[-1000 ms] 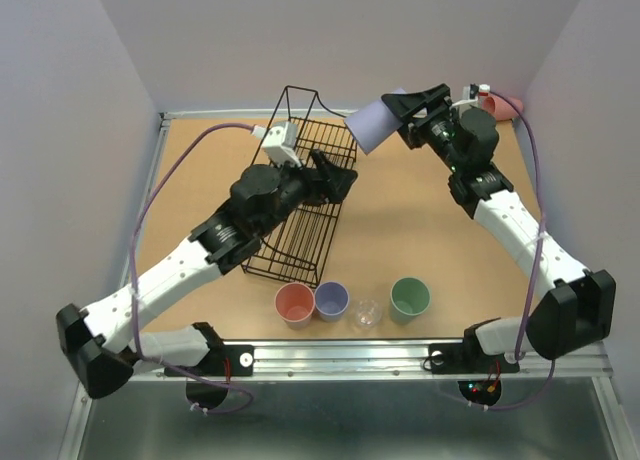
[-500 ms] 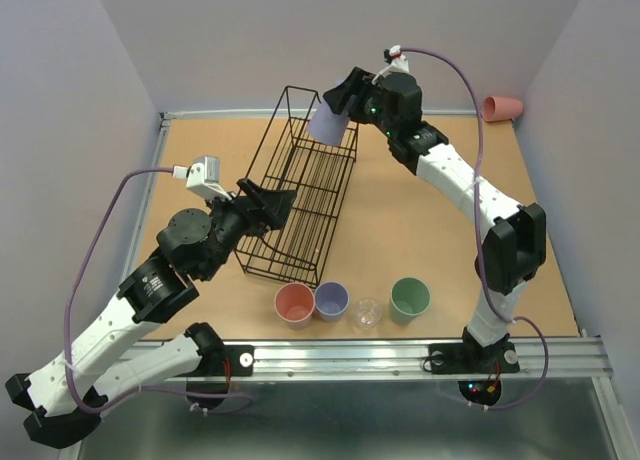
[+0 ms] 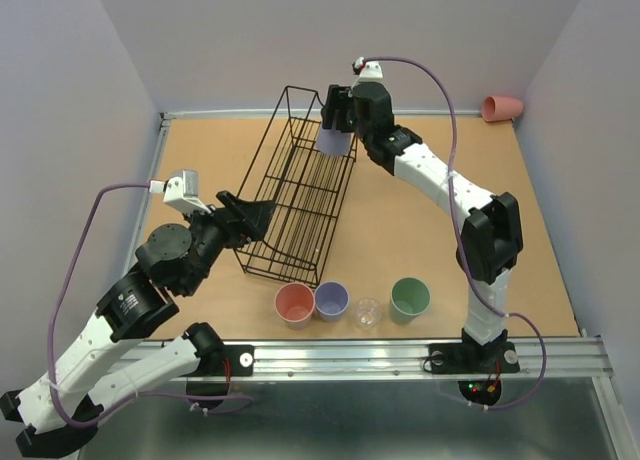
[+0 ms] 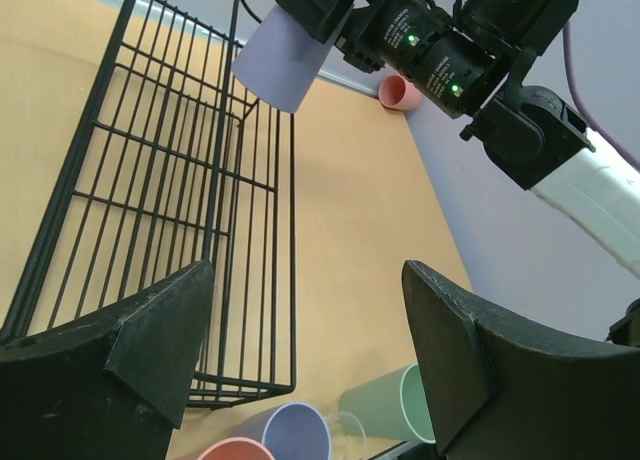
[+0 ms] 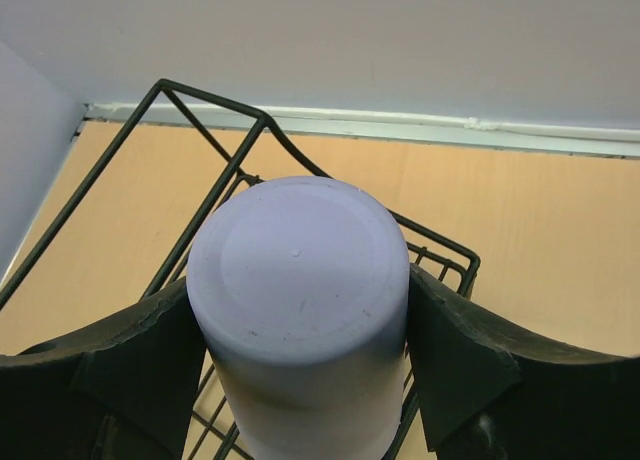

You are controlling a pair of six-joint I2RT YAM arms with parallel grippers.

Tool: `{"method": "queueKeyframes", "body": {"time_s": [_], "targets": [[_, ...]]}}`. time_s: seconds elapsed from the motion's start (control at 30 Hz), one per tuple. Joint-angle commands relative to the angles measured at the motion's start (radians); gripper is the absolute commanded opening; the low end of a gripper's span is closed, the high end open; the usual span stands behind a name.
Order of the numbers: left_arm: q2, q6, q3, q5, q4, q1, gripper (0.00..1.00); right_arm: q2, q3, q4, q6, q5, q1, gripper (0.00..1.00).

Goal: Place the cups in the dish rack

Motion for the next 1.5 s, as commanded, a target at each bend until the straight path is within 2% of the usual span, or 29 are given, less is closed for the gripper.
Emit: {"method": "queueKeyframes", "body": {"time_s": [0.0, 0.17, 0.37, 0.43, 0.5, 0.53, 0.6, 0.67, 0.73, 1.0, 1.3, 1.47], "targets": [[-0.013, 0.036, 0.009, -0.033, -0.007, 0.003, 0.87, 0.042, 0.084, 0.058, -0.065, 0.032, 0.003, 0.0], [-0.023, 0.062, 0.009, -0.056, -0.017, 0.003, 0.87, 0.091, 0.049, 0.169, -0.088, 0.076, 0.003, 0.0], [-0.032, 0.077, 0.012, -0.07, -0.031, 0.003, 0.88, 0.125, 0.047, 0.214, -0.131, 0.109, 0.003, 0.01], [-0.035, 0.077, 0.012, -0.076, -0.043, 0.003, 0.88, 0.122, 0.043, 0.214, -0.142, 0.104, 0.006, 0.13], [-0.04, 0.076, 0.007, -0.077, -0.045, 0.003, 0.88, 0.108, 0.021, 0.213, -0.148, 0.099, 0.009, 0.33], [-0.041, 0.074, 0.004, -0.08, -0.047, 0.003, 0.88, 0.104, 0.012, 0.213, -0.156, 0.095, 0.014, 0.59], [-0.04, 0.074, 0.003, -0.082, -0.047, 0.003, 0.88, 0.09, -0.012, 0.213, -0.162, 0.098, 0.02, 0.76], [-0.037, 0.079, 0.003, -0.082, -0.045, 0.003, 0.88, 0.082, -0.025, 0.213, -0.162, 0.101, 0.023, 0.84], [-0.029, 0.08, 0.003, -0.082, -0.045, 0.003, 0.88, 0.07, -0.038, 0.213, -0.162, 0.104, 0.026, 1.0], [-0.01, 0.076, 0.009, -0.073, -0.028, 0.003, 0.88, 0.026, -0.042, 0.213, -0.183, 0.109, 0.034, 1.0], [-0.006, 0.041, 0.007, -0.062, -0.033, 0.003, 0.88, -0.04, 0.057, 0.214, -0.233, 0.104, 0.034, 1.0], [0.02, 0.047, 0.021, -0.064, -0.028, 0.003, 0.88, -0.108, 0.055, 0.231, -0.262, 0.15, 0.034, 1.0]]}}
